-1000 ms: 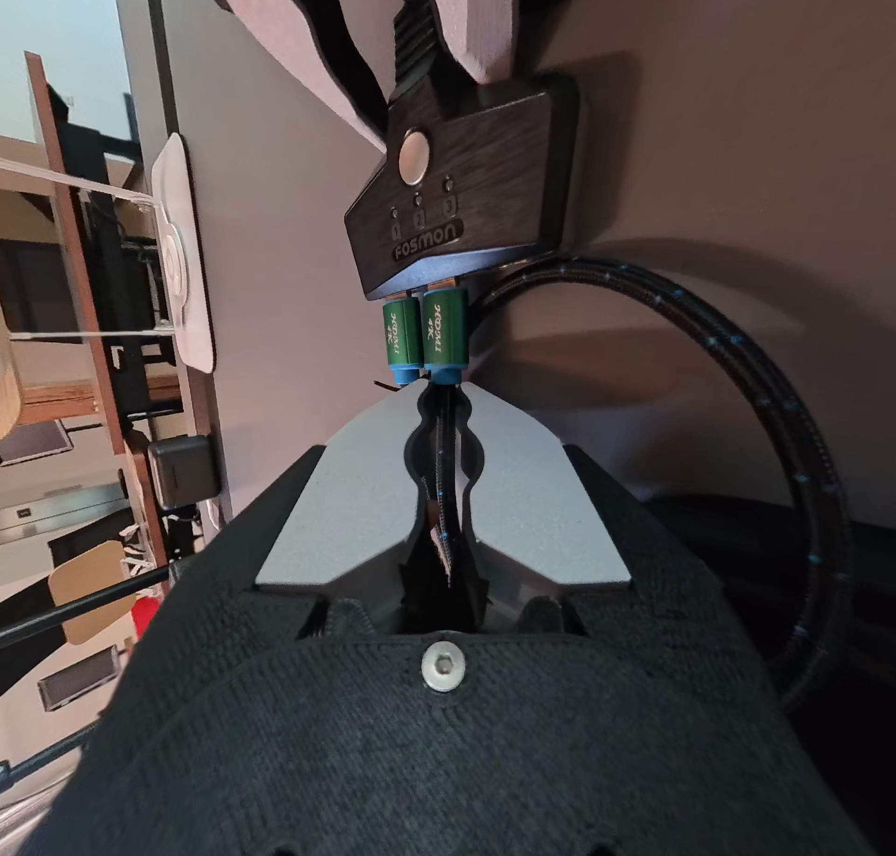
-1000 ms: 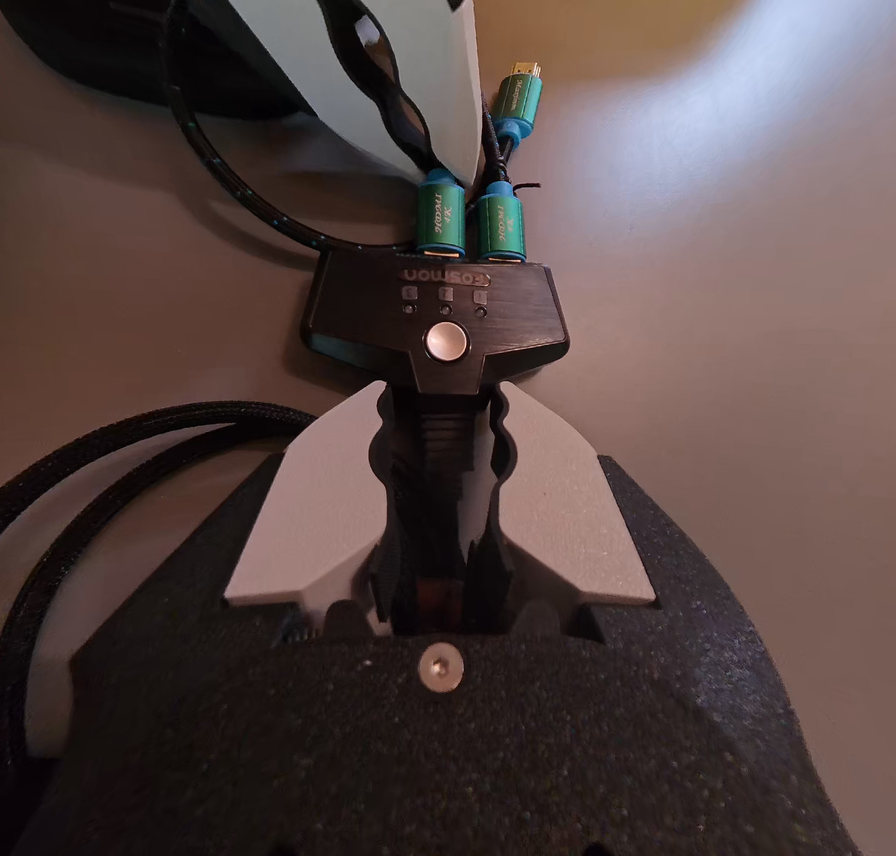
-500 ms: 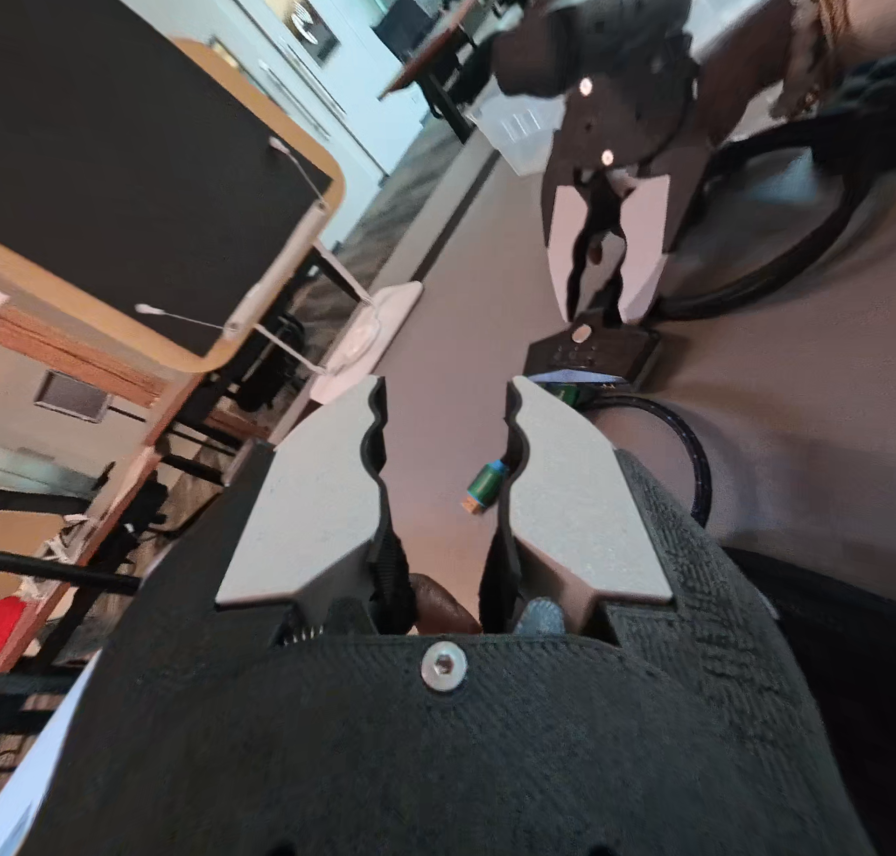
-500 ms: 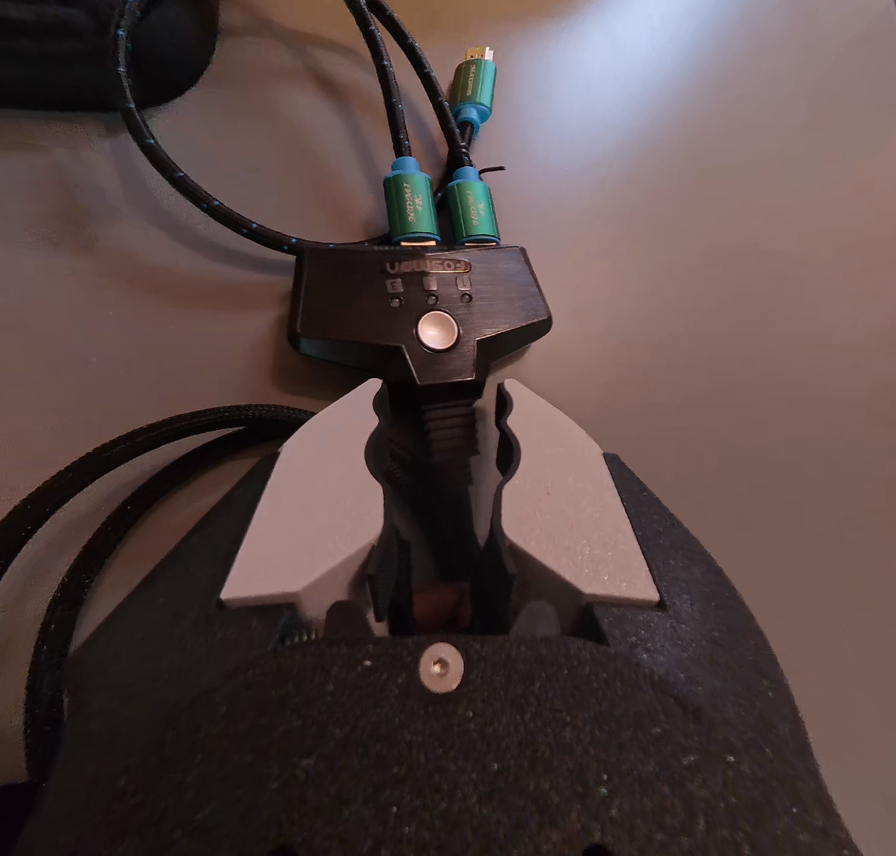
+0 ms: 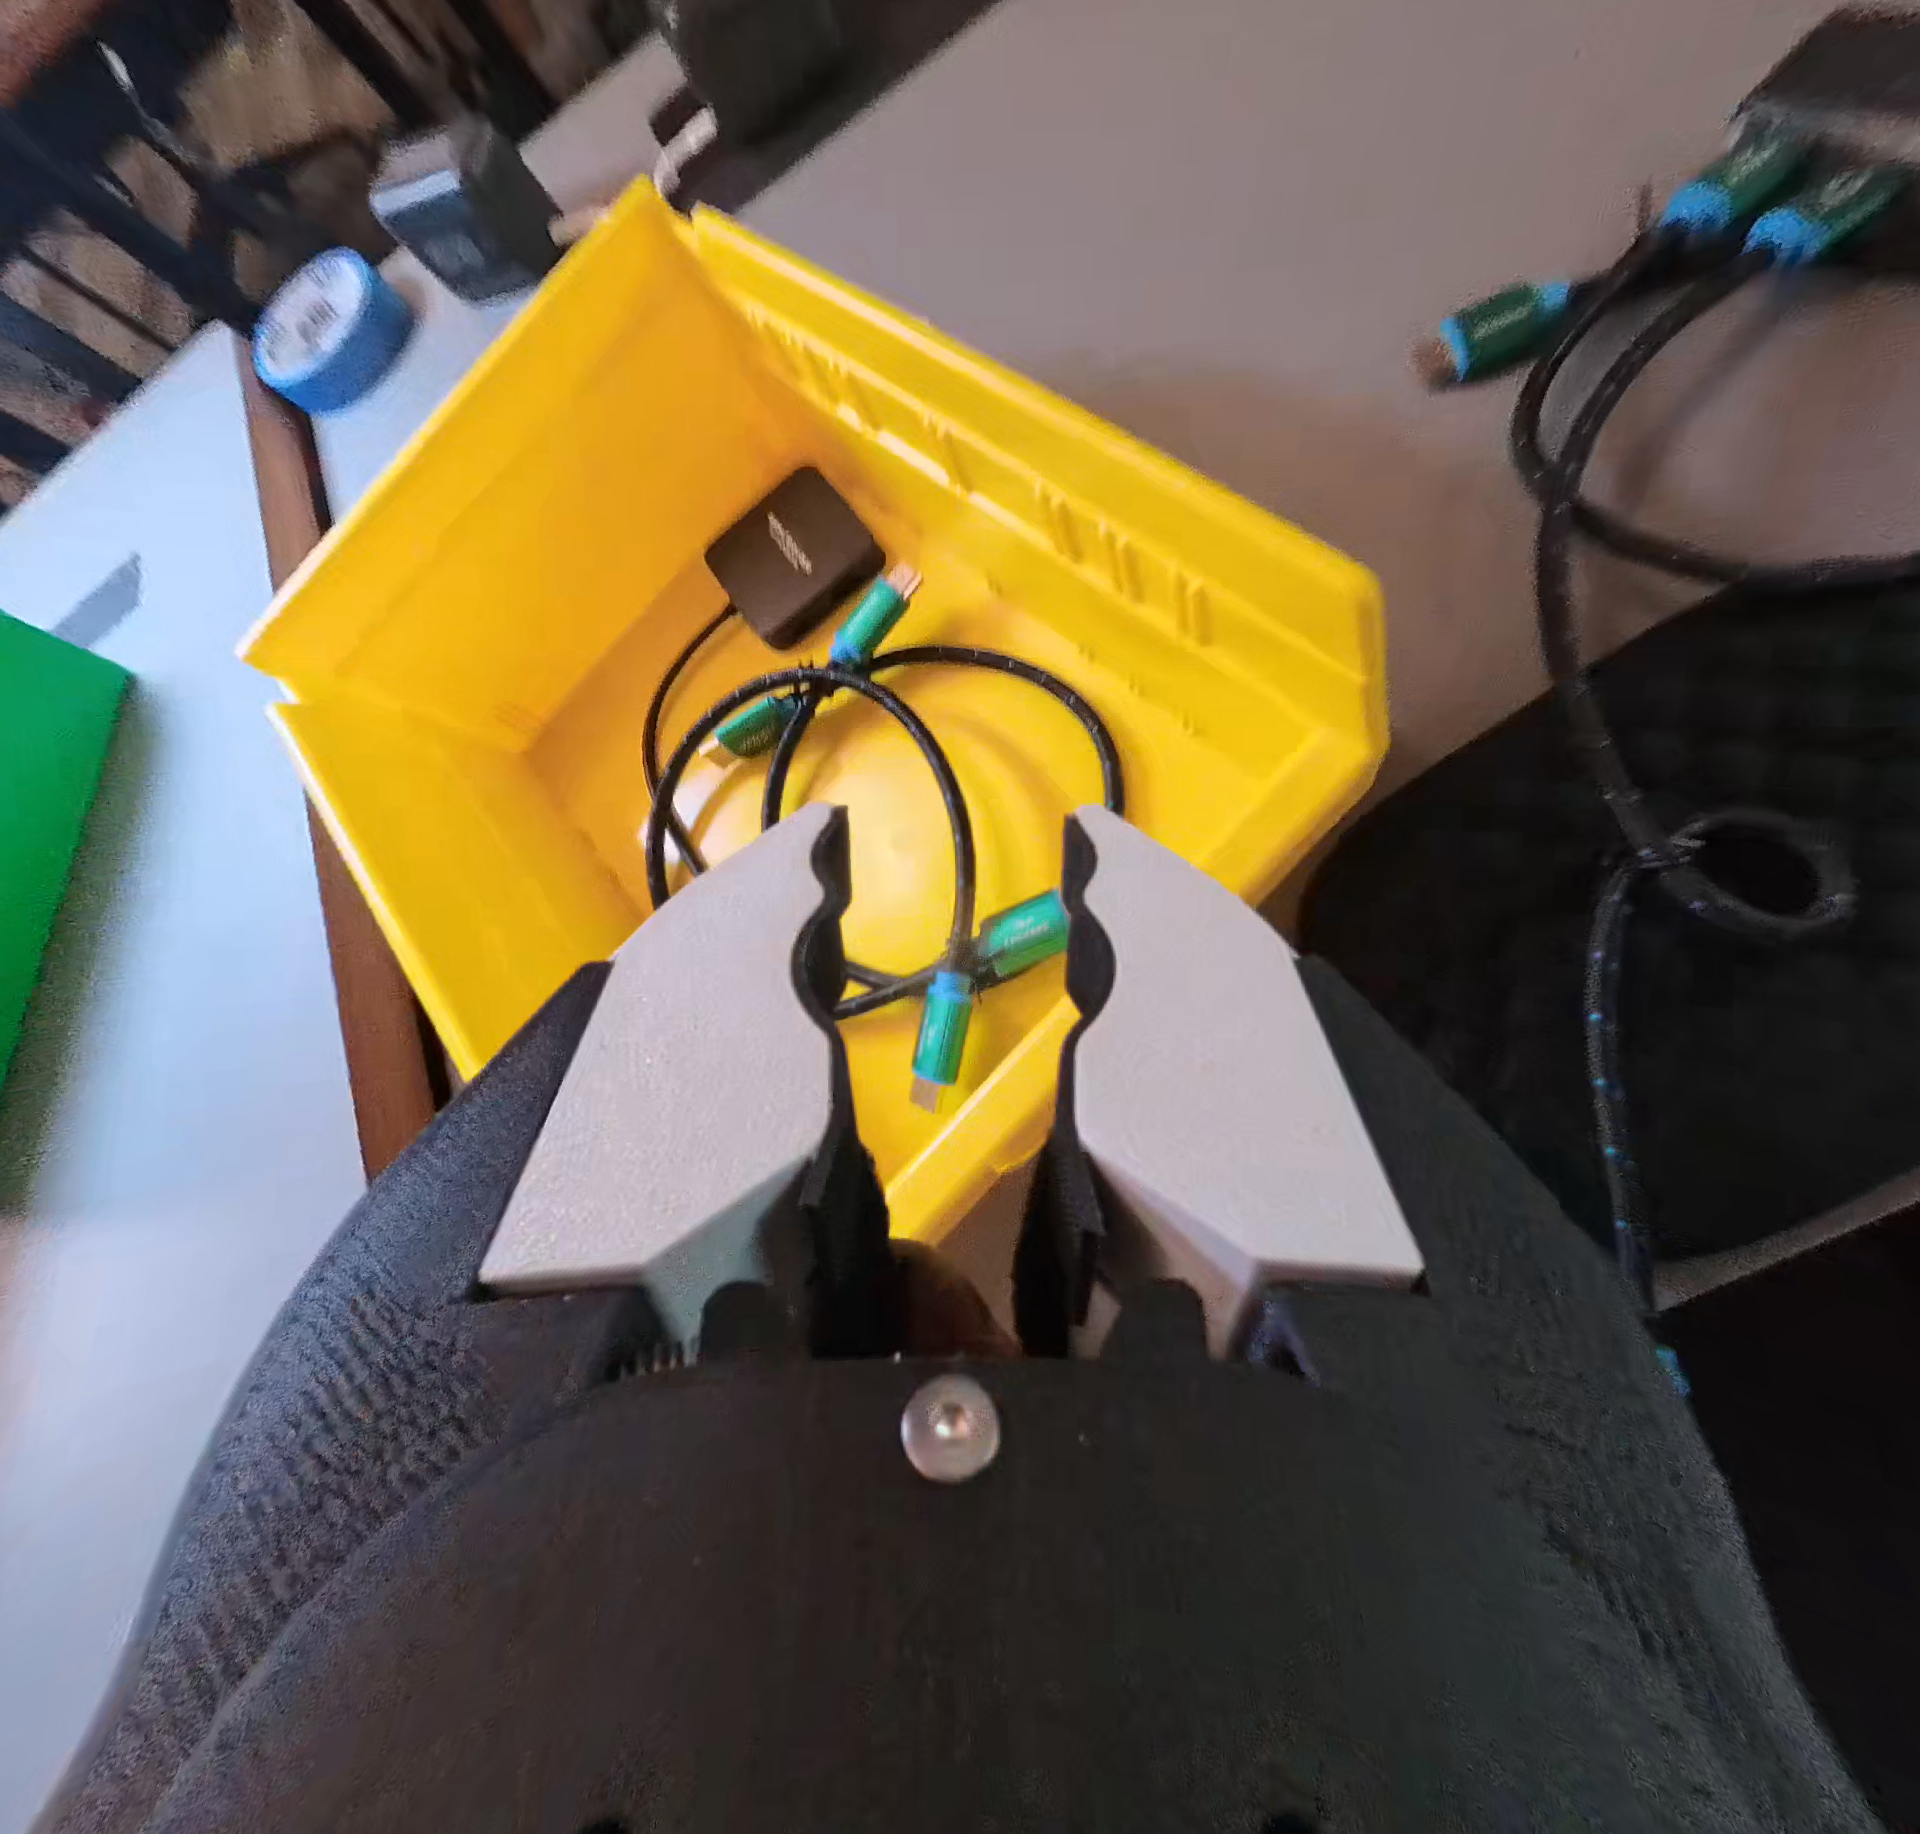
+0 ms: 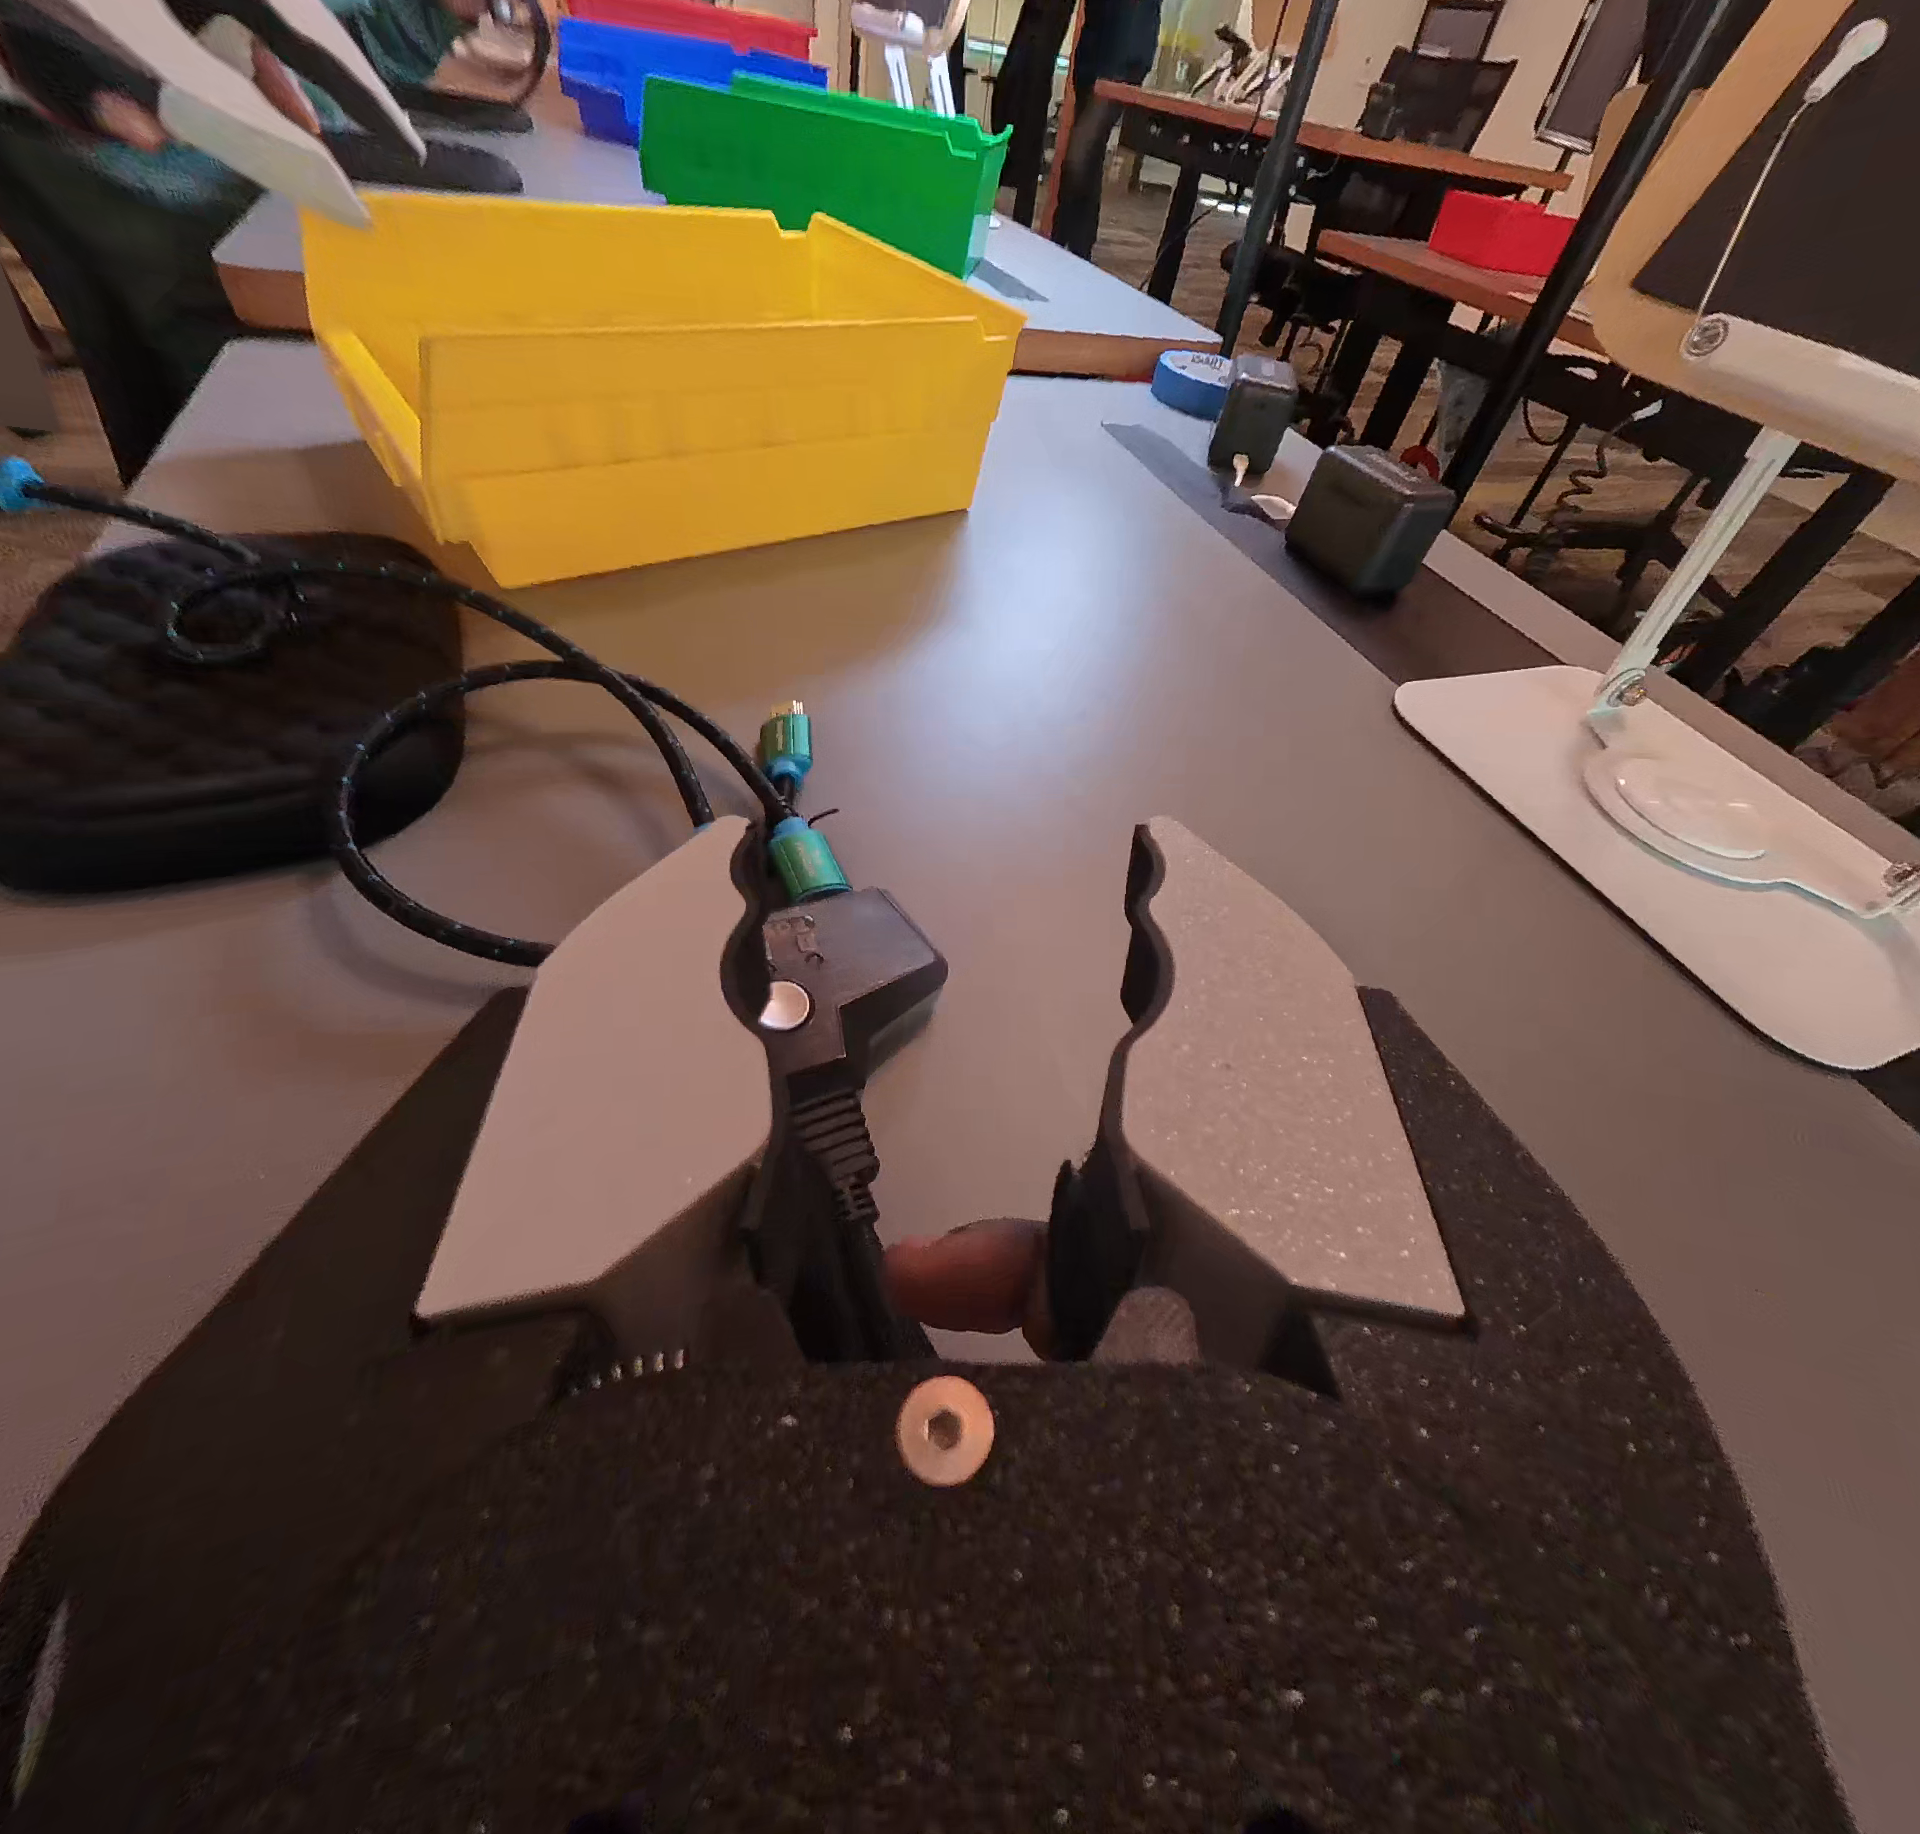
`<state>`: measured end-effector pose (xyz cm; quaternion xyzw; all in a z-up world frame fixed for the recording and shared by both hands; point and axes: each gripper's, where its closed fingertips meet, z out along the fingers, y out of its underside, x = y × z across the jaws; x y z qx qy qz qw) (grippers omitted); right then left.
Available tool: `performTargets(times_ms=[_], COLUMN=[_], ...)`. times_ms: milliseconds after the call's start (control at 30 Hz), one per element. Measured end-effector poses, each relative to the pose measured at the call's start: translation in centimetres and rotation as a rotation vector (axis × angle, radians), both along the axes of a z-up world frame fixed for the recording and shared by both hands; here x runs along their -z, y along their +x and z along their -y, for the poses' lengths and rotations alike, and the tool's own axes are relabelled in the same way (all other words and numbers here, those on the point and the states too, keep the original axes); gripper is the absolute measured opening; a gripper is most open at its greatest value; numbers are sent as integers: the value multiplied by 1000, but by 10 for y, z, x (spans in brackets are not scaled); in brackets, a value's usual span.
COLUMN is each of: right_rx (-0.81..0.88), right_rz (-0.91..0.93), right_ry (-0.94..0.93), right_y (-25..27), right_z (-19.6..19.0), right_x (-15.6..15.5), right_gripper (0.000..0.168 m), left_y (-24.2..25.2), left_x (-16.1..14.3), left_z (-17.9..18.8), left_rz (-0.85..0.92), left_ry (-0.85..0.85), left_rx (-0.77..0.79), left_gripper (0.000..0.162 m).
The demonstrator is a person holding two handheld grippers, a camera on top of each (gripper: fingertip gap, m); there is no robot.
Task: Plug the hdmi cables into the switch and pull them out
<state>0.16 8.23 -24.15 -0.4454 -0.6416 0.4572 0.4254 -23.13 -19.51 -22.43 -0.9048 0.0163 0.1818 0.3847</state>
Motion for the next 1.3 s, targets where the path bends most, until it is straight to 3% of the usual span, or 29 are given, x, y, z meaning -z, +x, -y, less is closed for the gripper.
performTargets(times_ms=[100, 233, 333, 400, 500, 600, 733, 833, 933, 1067, 1167, 1233, 1300], right_rx=[-10, -40, -34, -21, -6, -3, -47, -108, -207, -255, -100, -32, -38], right_rz=[42, 75, 79, 75, 58, 49, 23, -86, -248, -372, -462, -454, -366], right_ry=[82, 147, 146, 154, 150, 157, 173, 163, 158, 212, 336, 416, 361], right_y=[-2, -5, -4, -3, -2, -3, -7, -9, -9, -16, -25, -28, -34], right_z=[6, 14, 12, 8, 4, 4, 20, 44, 85, 138, 135, 131, 133], right_x=[11, 20, 22, 21, 19, 19, 14, -7, -40, -67, -90, -93, -84], right_gripper=[65, 65, 64, 63, 59, 56, 54, 45, 41, 45, 51, 44, 42], left_y=[-19, -31, -49, -51, -55, -53, 9, 66, 100, 130, 149, 164, 178], left_x=[30, 65, 98, 112, 83, 9, -105, -160, -171, -157, -144, -134, -127], left_z=[-6, -34, -34, -31, -38, -47, -56, -46, -53, -89, -110, -122, -129], left_rz=[15, 81, 43, 53, 5, -52, 143, 404, 621, 883, 1130, 1166, 1146], left_ry=[-187, -276, -424, -486, -295, 116, 837, 1272, 1478, 1520, 1495, 1459, 1441], left_rx=[0, -7, -75, -72, -102, -110, 151, 405, 504, 531, 542, 553, 577], left_gripper=[35, 38, 40, 17, 7, 6, 6, 6, 6, 6, 6, 6, 6])
